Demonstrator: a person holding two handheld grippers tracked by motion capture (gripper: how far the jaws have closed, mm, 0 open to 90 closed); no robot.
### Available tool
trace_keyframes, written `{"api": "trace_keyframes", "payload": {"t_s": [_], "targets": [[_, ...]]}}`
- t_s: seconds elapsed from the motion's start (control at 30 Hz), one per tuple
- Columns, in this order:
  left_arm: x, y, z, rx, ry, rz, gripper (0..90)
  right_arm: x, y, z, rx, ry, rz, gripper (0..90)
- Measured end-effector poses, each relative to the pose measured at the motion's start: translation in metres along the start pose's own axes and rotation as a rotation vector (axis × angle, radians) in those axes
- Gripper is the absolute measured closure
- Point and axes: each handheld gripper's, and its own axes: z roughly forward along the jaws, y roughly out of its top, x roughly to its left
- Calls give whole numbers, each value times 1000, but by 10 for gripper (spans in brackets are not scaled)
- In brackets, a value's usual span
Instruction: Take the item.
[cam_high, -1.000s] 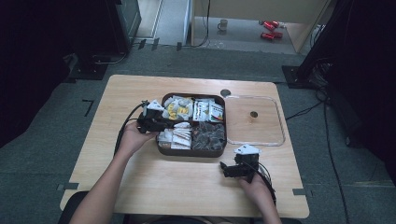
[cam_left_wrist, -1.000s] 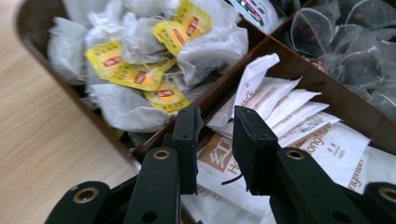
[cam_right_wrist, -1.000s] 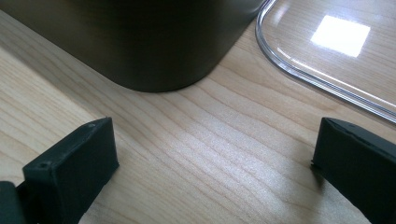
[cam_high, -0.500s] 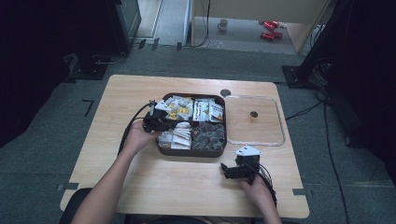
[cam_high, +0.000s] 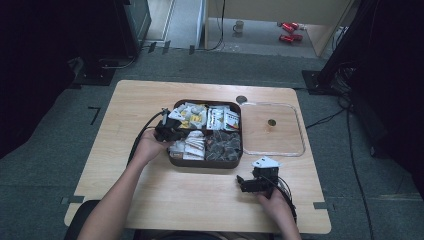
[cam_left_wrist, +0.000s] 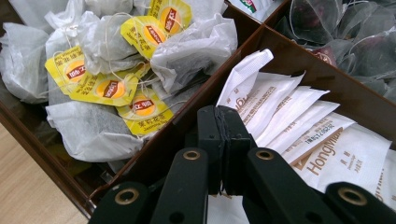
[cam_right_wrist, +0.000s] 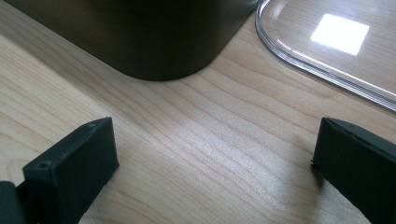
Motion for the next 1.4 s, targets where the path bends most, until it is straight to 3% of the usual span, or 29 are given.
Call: {"api": "trace_keyframes", "payload": {"t_s": [0.6,1.4], "targets": [[3,1,-15,-43,-16,-25,900,0,0,0,0,1,0,0],[7,-3,-51,-104,-14,-53,900,0,0,0,0,1,0,0]]}}
